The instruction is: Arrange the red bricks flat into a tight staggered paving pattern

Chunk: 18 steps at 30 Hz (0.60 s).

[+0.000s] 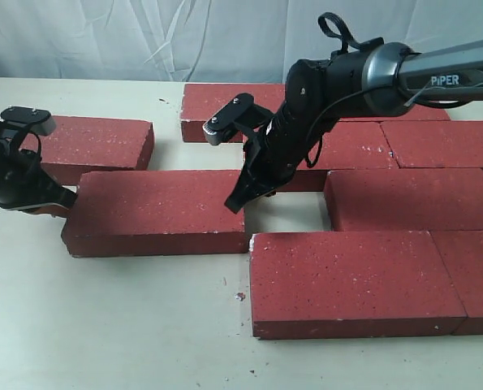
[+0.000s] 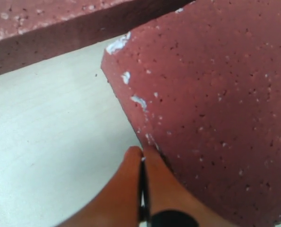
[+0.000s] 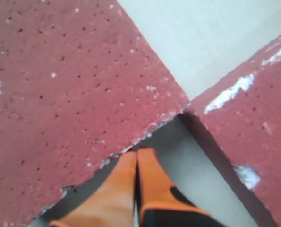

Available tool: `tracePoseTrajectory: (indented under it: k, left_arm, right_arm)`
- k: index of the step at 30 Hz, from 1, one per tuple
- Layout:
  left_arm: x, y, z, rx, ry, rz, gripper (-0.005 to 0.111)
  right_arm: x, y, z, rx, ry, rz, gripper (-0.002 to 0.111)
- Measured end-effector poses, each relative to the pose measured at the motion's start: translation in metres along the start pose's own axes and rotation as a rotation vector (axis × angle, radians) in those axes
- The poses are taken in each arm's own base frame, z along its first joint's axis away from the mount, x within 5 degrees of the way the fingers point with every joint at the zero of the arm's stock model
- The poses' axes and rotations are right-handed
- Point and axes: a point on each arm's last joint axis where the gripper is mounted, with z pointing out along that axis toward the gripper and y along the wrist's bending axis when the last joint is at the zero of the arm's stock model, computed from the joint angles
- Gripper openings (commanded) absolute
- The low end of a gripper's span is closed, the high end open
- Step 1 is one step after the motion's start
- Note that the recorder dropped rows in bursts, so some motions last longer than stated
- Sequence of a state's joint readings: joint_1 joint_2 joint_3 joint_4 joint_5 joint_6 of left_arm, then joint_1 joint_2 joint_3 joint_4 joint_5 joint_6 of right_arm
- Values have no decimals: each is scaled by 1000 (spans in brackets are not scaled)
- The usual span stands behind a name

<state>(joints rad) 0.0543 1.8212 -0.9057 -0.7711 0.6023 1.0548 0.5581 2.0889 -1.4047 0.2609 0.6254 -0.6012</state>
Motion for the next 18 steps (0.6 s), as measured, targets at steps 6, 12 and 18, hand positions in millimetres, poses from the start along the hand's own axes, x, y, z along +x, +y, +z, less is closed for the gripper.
tracePoseTrajectory:
  k: [6,12,18]
  left_arm:
    - [1,0,0,2,7,7,0]
    - [2,-3,0,33,23,5,0]
    - [2,-3,0,38,23,24,0]
  right_arm:
    - [-1,8,-2,-33,48,-39,-1]
    - [-4,1,-2,62,27,-60,-1]
    - [2,6,-9,33,107,-70,-1]
